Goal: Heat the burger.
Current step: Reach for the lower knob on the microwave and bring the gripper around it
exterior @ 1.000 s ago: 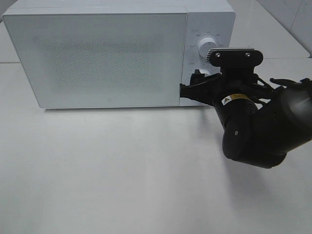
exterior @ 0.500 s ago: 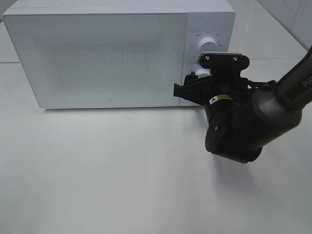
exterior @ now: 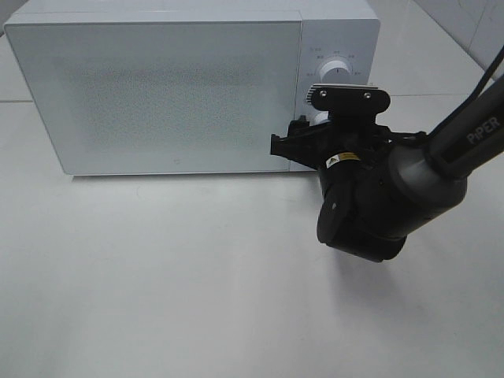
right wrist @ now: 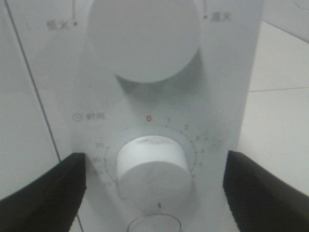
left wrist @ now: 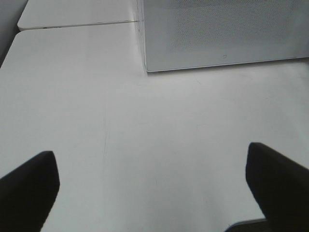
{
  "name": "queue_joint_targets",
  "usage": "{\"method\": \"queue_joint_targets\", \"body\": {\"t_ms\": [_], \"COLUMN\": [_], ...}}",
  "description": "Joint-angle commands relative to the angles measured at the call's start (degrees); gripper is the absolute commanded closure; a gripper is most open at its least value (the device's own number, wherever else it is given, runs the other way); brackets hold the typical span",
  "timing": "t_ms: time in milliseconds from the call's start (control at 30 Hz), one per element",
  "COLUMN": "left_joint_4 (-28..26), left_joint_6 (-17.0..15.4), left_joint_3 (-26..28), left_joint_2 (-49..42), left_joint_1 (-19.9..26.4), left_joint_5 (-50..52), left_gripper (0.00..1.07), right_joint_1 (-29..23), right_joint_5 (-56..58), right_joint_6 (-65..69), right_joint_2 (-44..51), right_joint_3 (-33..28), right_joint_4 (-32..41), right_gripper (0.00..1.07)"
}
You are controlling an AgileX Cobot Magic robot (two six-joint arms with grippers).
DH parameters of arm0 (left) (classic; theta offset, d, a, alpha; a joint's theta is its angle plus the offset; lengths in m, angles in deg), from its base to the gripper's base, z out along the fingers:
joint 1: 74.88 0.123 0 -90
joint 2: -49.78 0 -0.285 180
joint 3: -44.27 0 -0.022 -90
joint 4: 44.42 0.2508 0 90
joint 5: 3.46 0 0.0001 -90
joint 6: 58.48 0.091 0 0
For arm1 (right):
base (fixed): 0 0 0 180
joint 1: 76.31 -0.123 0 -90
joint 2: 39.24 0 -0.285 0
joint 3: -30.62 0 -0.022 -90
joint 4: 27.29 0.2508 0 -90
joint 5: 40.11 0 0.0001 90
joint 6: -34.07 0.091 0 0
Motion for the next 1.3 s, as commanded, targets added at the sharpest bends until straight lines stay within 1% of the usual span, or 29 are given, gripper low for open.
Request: {"method": "queue_joint_targets", "body": {"t_ms": [33,633,1300], "left_joint_4": [-0.46,-0.4,-0.4], "left_joint_6": [0.0,0.0,0.0], "left_joint_3": [-0.06,-0.06,-0.06], "left_joint_2": [-1.32,-0.97,-0.97], "left_joint_1": [0.17,0.17,0.17], "left_joint_5": [0.11,0.11,0.11], "left_gripper": [0.09,0.09,0.09], "right_joint_1": [-0.17,-1.89,-1.89], "right_joint_5": [-11.12,-11.34,-11.46], "right_joint_6": [-1.15,-3.61,-4.07], "right_joint_2": [-0.29,-0.06,1.2], "right_joint_3": [1.55,1.55,2.18], "right_joint_4": [0.29,3.38,2.92], "right_gripper": [0.31,0.31,0.31]}}
